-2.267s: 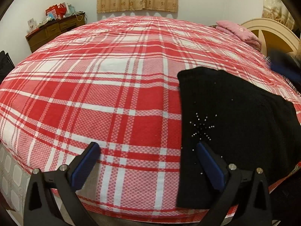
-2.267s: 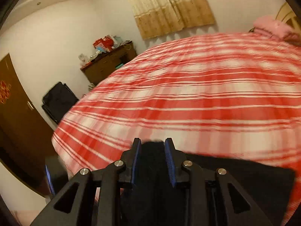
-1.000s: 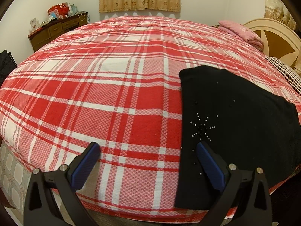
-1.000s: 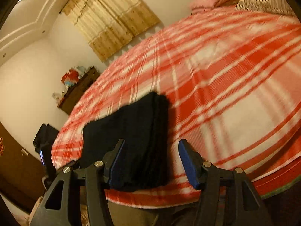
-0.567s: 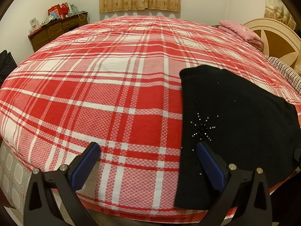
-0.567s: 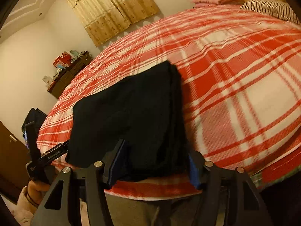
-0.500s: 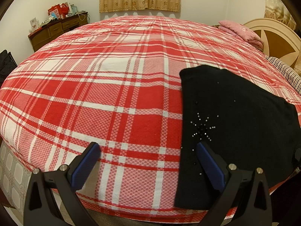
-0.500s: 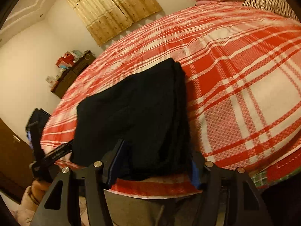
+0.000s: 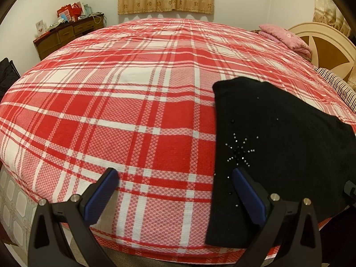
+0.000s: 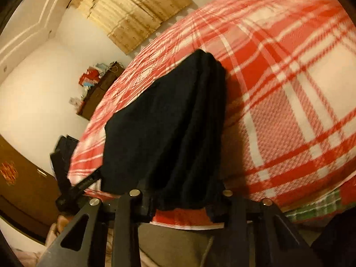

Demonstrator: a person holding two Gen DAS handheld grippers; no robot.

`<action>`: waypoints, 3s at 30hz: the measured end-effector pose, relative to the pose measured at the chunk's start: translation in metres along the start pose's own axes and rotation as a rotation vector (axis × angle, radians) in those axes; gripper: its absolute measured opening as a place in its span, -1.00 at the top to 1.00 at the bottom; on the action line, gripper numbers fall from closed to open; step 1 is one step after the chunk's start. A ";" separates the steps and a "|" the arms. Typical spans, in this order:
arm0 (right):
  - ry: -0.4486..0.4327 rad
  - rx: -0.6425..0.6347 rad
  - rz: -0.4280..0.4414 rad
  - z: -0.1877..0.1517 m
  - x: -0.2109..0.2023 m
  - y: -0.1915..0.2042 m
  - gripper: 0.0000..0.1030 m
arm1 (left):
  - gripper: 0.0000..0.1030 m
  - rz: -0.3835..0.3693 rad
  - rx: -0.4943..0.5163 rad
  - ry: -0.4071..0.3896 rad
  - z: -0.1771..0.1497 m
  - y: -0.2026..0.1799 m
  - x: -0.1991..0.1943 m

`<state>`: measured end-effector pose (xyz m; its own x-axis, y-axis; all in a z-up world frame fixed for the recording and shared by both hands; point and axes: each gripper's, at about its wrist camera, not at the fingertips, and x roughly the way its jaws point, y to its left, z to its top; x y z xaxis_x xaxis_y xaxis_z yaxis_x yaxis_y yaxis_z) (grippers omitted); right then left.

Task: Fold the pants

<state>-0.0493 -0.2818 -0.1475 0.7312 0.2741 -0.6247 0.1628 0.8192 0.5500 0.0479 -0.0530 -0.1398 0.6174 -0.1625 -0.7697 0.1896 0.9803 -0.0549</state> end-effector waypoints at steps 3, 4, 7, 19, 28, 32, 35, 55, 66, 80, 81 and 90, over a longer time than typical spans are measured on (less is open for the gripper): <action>-0.029 -0.084 -0.038 0.001 -0.004 0.016 0.33 | -1.00 -0.009 -0.009 -0.002 0.000 0.002 0.000; -0.031 -0.063 -0.019 0.003 -0.004 0.013 0.28 | -1.00 -0.012 -0.011 -0.001 0.000 0.003 0.000; -0.027 0.068 0.067 0.005 -0.004 -0.013 0.21 | -1.00 -0.017 -0.014 -0.003 0.000 0.003 0.000; -0.032 -0.008 0.025 -0.001 0.003 -0.003 0.26 | -1.00 -0.268 0.060 -0.155 0.009 -0.014 -0.036; -0.033 -0.045 -0.015 -0.005 -0.003 -0.003 0.26 | -1.00 -0.477 0.089 0.003 0.009 -0.035 -0.011; -0.033 -0.047 -0.015 -0.007 -0.005 -0.002 0.26 | -1.00 -0.617 -0.083 0.024 0.007 -0.004 -0.004; -0.030 -0.034 -0.003 -0.007 -0.007 -0.004 0.26 | -1.00 -0.634 -0.089 0.032 0.004 -0.004 -0.004; -0.024 -0.038 -0.009 0.000 -0.004 -0.001 0.27 | -0.72 -0.506 0.003 0.120 0.003 -0.034 -0.005; -0.024 -0.026 0.001 -0.001 -0.006 -0.004 0.27 | -0.04 -0.641 -0.203 0.103 0.001 0.004 -0.006; -0.025 -0.033 -0.005 -0.002 -0.007 -0.005 0.27 | 0.12 -0.630 -0.224 0.141 -0.002 0.004 0.001; -0.026 -0.037 -0.008 -0.002 -0.007 -0.004 0.27 | 0.30 -0.664 -0.268 0.150 -0.003 0.011 0.005; -0.050 -0.147 -0.117 -0.006 -0.008 0.023 0.29 | 0.54 -0.537 -0.103 0.031 0.003 -0.015 -0.025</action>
<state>-0.0554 -0.2625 -0.1331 0.7456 0.1503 -0.6492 0.1527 0.9098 0.3861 0.0318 -0.0635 -0.1180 0.4316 -0.6410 -0.6347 0.3953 0.7668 -0.5056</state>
